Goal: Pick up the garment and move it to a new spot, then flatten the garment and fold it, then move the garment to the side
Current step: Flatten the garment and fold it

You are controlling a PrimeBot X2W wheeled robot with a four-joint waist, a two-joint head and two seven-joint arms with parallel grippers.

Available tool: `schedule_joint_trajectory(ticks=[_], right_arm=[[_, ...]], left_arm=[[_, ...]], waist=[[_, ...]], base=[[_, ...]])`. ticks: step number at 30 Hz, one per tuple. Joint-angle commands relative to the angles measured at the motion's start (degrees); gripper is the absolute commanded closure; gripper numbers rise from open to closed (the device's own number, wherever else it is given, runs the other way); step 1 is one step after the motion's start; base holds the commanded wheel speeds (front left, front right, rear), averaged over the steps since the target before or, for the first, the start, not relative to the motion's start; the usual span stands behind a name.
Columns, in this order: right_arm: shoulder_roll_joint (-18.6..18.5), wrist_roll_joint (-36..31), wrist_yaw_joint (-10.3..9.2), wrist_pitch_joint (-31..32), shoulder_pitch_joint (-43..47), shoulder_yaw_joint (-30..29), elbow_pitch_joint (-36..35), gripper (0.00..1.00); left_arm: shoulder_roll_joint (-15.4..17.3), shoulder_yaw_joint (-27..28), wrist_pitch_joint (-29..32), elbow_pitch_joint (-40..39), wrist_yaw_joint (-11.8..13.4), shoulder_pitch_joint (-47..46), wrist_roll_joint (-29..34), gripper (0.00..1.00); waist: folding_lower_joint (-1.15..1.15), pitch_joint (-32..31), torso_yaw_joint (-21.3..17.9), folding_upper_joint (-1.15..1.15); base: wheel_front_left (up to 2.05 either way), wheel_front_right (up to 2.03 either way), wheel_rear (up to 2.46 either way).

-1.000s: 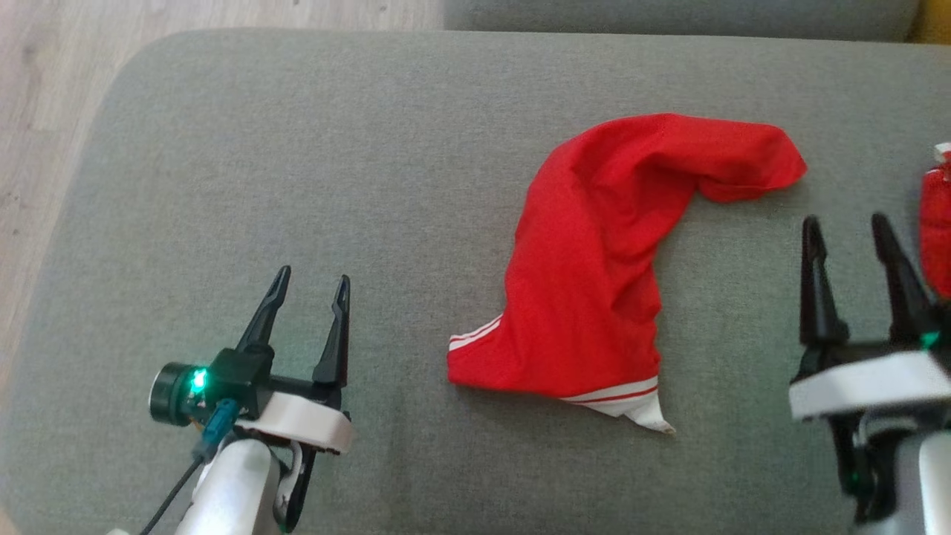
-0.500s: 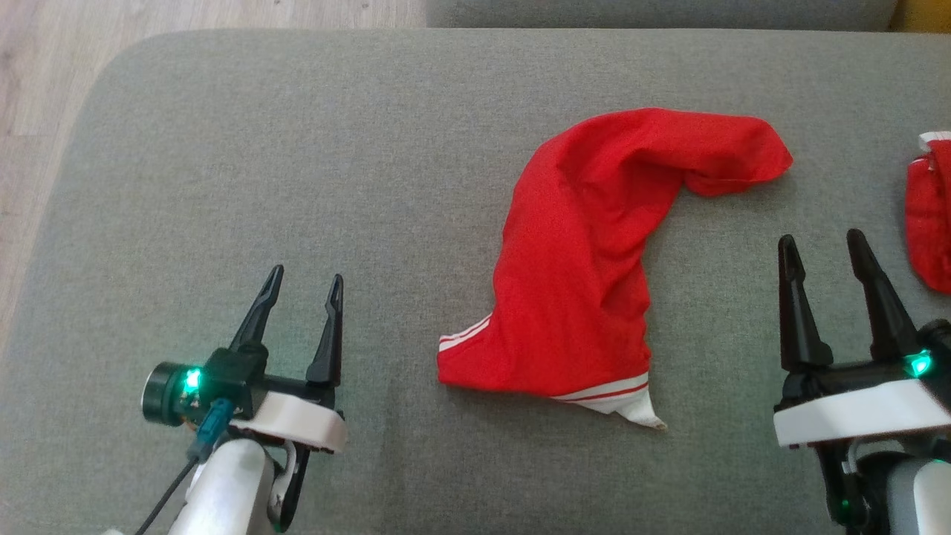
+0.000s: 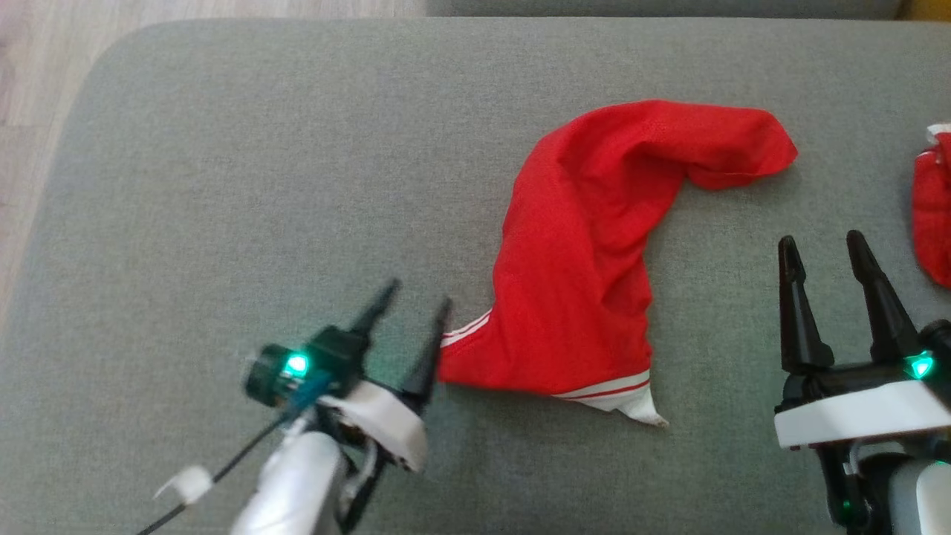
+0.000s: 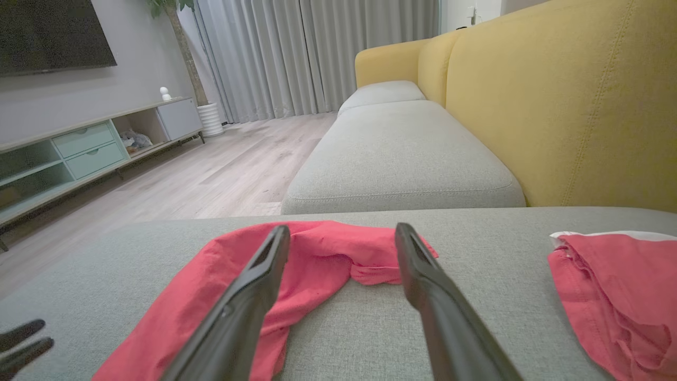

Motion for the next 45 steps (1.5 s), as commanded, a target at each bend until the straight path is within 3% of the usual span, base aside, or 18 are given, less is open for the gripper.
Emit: schedule_joint_trajectory(ticks=[1,13,14,15,20,25,36,43,45], right_arm=[[-0.21,0.54,-0.04,0.10,-1.14,1.36,-2.27,0.00],[-0.21,1.91,-0.04,0.04,-1.11,0.93,-1.29,0.00],[-0.21,1.95,-0.04,0.00,-1.14,0.89,-1.23,0.00],[-0.21,1.98,-0.04,-0.04,-1.17,0.85,-1.18,0.00],[-0.21,2.91,-0.04,-0.14,-0.91,0.36,-0.74,0.00],[-0.20,3.73,-0.04,-0.11,0.01,-0.51,-0.05,0.00],[-0.20,5.83,-0.04,-0.28,1.28,-1.54,1.86,0.00],[-0.20,6.98,-0.04,-0.75,2.08,-2.01,3.09,0.00],[-0.20,7.18,-0.04,-0.89,2.12,-1.94,3.16,0.00]], left_arm=[[0.06,0.21,1.88,-1.00,-0.49,-1.98,-1.00,0.00],[-0.48,-8.93,18.15,7.03,-1.54,-1.21,-7.90,0.00],[-0.13,-10.15,18.11,6.77,-1.57,-1.47,-8.02,0.47],[0.26,-11.03,17.46,6.30,-1.58,-1.79,-8.05,1.00],[2.77,-12.66,13.08,3.05,-1.23,-3.53,-5.14,1.00],[5.03,-13.07,11.19,-7.71,-0.40,-3.91,-3.07,1.00],[10.25,-15.62,21.00,-40.01,-0.89,-1.20,-5.98,1.00],[10.87,-15.07,25.97,-50.05,0.27,0.34,-9.61,1.00],[11.11,-13.41,27.34,-51.09,1.77,1.47,-11.66,1.00]], waist=[[0.00,0.25,-0.32,0.00],[0.00,0.61,-2.18,0.00],[0.00,0.53,-2.22,0.00],[0.00,0.46,-2.23,0.00],[0.00,-0.17,-1.95,0.00],[0.00,-1.38,-1.14,0.00],[0.00,-4.11,-0.08,0.00],[0.00,-4.93,0.24,0.00],[0.00,-4.82,0.17,0.00]], base=[[0.00,0.00,0.00],[0.00,0.00,0.00],[0.00,0.00,0.00],[0.00,0.00,0.00],[0.00,0.00,0.00],[0.00,0.00,0.00],[0.00,0.00,0.00],[0.00,0.00,0.00],[0.00,0.00,0.00]])
